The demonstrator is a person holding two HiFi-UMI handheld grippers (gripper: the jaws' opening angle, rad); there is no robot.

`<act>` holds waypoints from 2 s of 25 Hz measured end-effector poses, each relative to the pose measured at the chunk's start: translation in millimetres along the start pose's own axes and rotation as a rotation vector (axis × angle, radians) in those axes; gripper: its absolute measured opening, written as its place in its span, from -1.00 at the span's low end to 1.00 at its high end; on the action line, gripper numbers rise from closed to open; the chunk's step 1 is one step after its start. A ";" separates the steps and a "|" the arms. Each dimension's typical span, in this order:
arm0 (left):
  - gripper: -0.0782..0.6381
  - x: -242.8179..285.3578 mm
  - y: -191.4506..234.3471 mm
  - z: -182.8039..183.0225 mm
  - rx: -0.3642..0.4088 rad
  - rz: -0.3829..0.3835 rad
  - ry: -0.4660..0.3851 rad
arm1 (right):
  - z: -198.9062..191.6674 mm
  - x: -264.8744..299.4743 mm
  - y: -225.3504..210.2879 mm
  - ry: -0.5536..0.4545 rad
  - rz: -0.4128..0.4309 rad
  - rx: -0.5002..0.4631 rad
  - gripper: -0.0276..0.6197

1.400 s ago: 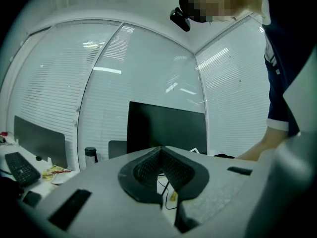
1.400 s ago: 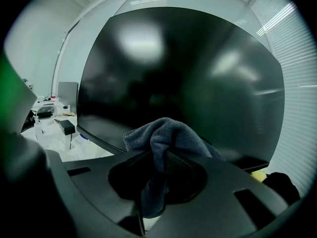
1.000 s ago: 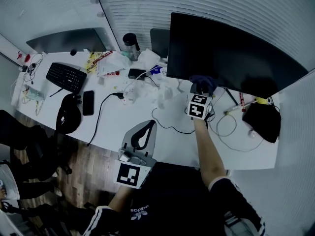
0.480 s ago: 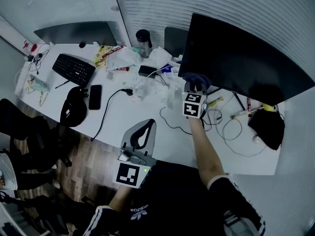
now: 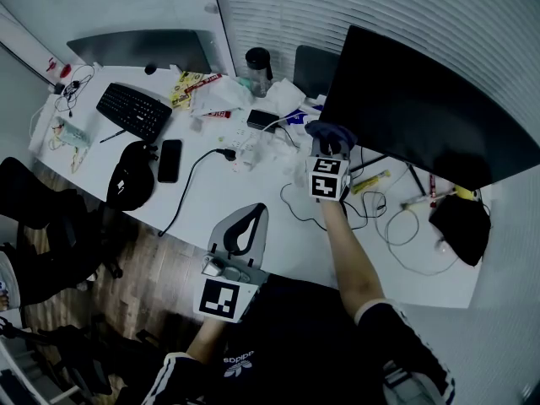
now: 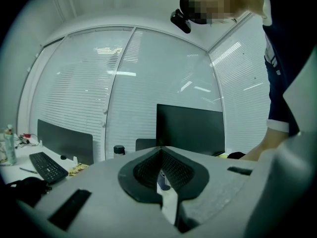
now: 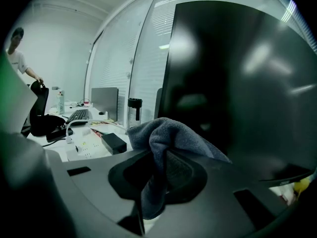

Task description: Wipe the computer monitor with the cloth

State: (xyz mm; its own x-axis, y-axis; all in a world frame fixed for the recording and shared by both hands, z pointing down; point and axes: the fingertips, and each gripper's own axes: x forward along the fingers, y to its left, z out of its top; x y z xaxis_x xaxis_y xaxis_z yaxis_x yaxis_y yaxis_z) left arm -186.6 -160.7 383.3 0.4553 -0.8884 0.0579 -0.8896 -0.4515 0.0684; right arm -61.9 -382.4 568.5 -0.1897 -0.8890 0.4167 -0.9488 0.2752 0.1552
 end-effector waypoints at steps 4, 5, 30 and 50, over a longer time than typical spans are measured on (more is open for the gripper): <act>-0.77 -1.2 0.7 -0.6 -0.001 0.000 0.000 | 4.1 -1.9 0.3 -0.006 0.009 -0.003 -0.77; -0.77 -1.2 0.0 -0.5 -0.002 -0.002 0.000 | 7.1 -3.4 -0.3 -0.014 0.010 -0.005 -0.77; -0.77 -10.5 -11.0 12.3 0.010 -0.056 -0.056 | 180.6 -69.3 -26.1 -0.294 -0.001 -0.028 -0.77; -0.77 -17.1 -15.6 22.6 0.017 -0.080 -0.093 | 287.5 -118.2 -54.7 -0.482 -0.054 -0.056 -0.77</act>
State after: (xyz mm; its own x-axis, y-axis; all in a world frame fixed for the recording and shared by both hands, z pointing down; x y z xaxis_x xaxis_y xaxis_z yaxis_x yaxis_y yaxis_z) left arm -181.3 -140.3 358.8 0.5200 -0.8532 -0.0401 -0.8516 -0.5215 0.0521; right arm -60.2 -397.6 253.2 -0.2487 -0.9671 -0.0535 -0.9479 0.2316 0.2186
